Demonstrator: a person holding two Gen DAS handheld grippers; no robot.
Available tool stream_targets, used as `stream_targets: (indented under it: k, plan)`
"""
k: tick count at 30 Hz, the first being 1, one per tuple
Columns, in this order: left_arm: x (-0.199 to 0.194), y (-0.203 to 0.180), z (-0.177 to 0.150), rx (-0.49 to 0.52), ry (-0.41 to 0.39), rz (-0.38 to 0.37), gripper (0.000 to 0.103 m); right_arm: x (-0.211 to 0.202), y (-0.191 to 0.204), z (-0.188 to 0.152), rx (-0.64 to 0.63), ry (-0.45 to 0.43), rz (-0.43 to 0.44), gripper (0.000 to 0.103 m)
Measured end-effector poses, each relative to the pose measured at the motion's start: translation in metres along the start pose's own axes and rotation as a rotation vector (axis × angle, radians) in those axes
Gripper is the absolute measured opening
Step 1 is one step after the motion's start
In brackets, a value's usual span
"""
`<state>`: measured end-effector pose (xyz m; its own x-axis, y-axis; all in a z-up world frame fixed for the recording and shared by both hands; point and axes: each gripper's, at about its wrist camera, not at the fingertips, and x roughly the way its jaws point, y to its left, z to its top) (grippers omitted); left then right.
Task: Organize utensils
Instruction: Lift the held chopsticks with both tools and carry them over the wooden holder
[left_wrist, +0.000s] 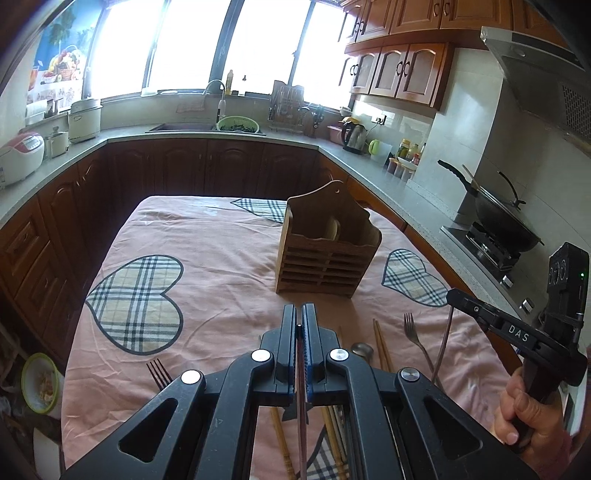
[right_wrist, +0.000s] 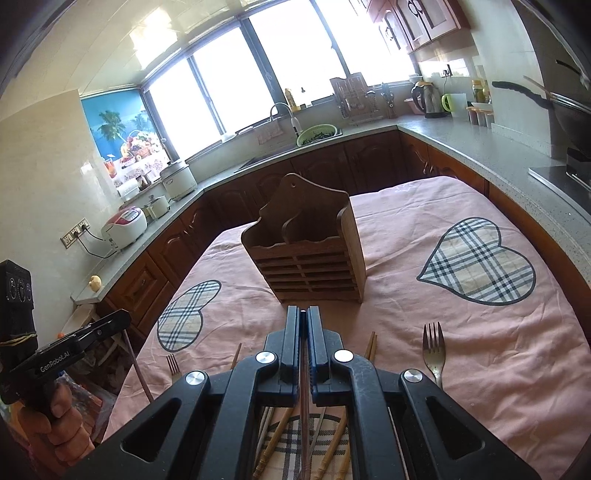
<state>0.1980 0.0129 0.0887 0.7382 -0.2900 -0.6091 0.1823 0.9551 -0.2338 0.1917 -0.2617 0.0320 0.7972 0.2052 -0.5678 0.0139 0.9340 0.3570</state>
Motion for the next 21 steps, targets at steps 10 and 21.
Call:
stream_targets:
  k: [10, 21]
  plan:
    - [-0.042, -0.004, -0.007, 0.002, -0.054, -0.007, 0.002, -0.032, 0.014, 0.001, -0.017, -0.053, 0.023, 0.003]
    - [-0.056, -0.003, -0.002, 0.004, -0.114, 0.005, 0.002, -0.041, 0.023, 0.011, -0.040, -0.092, 0.037, 0.003]
